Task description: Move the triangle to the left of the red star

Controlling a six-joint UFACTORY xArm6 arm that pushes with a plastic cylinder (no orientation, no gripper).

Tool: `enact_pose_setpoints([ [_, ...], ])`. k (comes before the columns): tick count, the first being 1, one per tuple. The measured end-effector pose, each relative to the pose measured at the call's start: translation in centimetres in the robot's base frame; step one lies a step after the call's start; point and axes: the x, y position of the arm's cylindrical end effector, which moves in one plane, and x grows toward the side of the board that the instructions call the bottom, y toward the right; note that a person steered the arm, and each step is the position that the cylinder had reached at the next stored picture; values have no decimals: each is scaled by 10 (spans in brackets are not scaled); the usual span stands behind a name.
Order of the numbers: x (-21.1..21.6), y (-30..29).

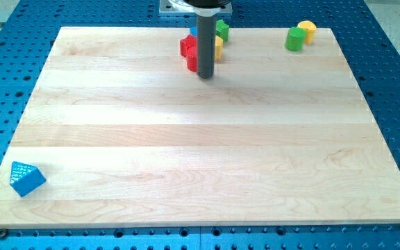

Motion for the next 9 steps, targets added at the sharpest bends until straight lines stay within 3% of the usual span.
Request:
enact_pose_setpoints([
  [1, 65, -1],
  [2, 210, -58],
  [3, 288, -128],
  [5, 284, -244],
  [7, 211, -233],
  [8, 263, -228],
  [9, 276, -285],
])
